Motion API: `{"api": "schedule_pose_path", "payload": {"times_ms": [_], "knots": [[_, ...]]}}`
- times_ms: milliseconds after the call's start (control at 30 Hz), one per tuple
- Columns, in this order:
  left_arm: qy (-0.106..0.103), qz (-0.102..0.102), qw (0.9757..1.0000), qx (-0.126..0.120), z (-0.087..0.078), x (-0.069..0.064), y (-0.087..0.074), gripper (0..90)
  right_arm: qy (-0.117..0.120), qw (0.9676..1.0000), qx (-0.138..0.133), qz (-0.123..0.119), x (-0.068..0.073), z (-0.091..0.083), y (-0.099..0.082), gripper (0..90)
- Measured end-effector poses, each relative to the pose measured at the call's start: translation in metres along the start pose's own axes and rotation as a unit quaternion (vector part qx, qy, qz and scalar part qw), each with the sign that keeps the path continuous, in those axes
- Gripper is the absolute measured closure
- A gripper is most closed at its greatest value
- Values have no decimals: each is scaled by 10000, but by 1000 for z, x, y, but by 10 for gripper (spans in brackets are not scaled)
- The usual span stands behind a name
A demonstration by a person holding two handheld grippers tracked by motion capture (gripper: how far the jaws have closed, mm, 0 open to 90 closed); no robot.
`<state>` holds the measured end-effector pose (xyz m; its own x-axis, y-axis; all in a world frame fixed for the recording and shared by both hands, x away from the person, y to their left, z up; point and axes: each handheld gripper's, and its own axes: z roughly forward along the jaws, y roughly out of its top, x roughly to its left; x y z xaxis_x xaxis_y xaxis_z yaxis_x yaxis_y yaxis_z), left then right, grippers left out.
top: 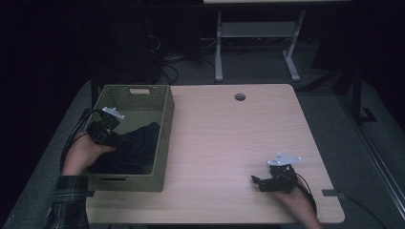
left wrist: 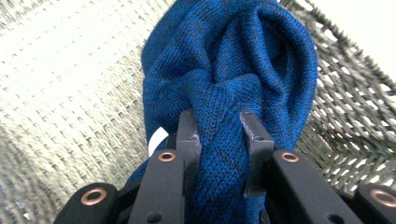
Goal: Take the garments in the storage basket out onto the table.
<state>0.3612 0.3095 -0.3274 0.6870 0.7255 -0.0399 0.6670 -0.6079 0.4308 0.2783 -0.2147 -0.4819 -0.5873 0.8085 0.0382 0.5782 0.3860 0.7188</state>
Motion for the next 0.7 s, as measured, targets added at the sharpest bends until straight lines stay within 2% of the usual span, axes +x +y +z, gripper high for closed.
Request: {"api": "schedule_pose_path", "payload": {"times_ms": [100, 333, 700], "knots": [[60, 64, 10000, -29, -10, -1, 4, 735, 1, 10000, 0, -1, 0, 0, 0, 101], [135, 68, 9997, -202, -35, -3, 10, 738, 5, 10000, 3, 6, 0, 0, 0, 101], [200, 189, 9991, -326, -61, -5, 21, 739, 6, 10000, 1, 8, 0, 0, 0, 101]]}}
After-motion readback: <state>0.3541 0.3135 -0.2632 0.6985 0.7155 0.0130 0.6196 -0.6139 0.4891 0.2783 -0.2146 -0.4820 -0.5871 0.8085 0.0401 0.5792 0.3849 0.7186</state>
